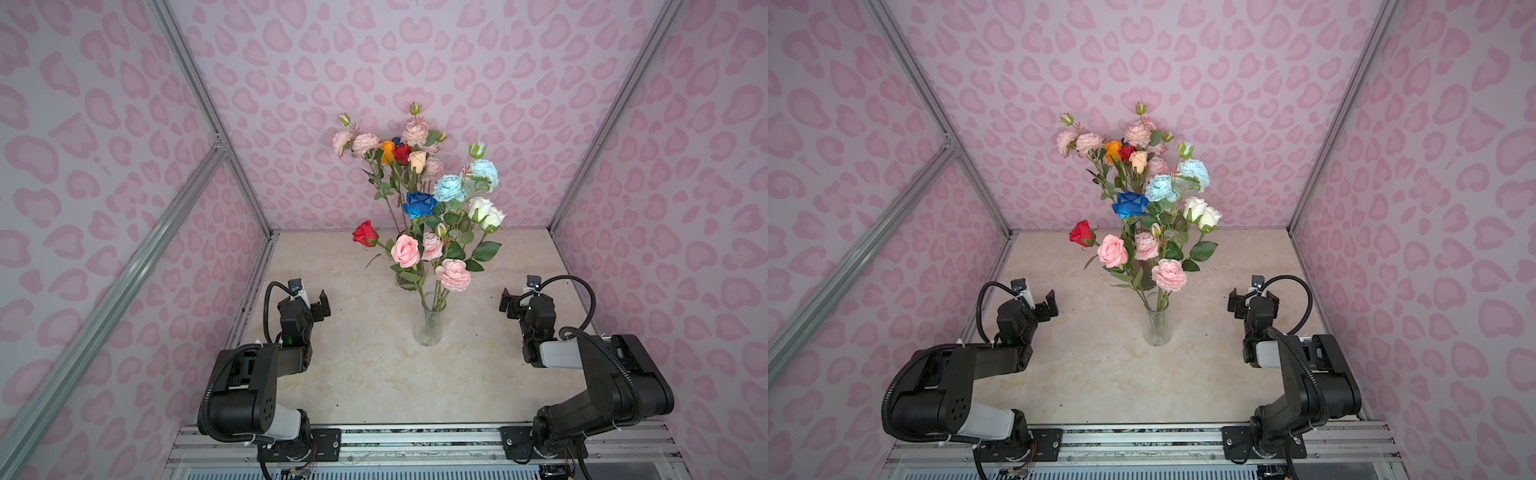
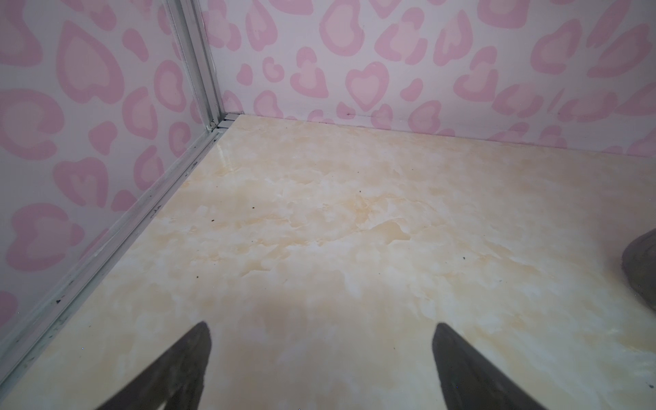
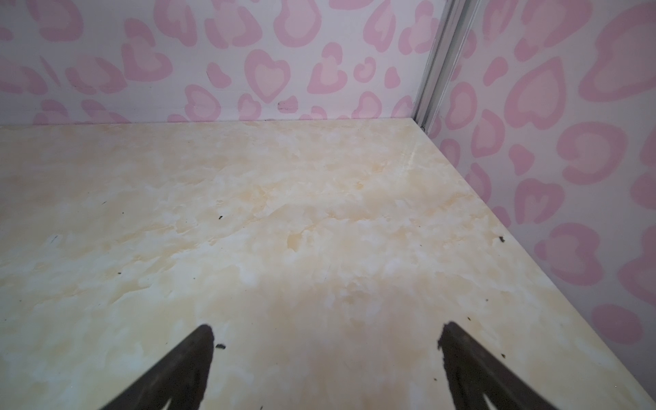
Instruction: Arrange the flowers into the vase
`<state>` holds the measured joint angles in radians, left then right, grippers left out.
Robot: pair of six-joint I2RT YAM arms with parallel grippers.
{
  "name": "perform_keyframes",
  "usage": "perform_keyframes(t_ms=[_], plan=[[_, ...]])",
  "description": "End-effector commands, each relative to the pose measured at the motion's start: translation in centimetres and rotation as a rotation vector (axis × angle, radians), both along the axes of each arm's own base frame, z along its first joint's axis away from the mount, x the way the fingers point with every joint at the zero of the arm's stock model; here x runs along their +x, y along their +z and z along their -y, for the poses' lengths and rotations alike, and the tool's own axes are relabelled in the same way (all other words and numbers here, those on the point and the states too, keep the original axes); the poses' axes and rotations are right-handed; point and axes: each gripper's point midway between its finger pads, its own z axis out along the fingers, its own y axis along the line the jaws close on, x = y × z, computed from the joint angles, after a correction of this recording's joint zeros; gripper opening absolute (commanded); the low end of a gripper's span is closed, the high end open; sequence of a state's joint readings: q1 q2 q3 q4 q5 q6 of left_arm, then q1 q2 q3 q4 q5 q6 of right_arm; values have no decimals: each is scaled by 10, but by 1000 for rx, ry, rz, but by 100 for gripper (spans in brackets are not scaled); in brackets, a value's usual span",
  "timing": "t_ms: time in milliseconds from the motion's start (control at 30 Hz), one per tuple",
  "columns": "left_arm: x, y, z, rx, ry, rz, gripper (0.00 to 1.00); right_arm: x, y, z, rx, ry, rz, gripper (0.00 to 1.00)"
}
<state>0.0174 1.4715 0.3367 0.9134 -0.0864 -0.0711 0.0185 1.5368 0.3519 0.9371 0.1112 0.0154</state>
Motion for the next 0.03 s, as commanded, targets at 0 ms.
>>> perform_keyframes(t_ms=[0], plan=[[3,11,-1,19,8,46,98,1,2,0,3,-1,6,100]])
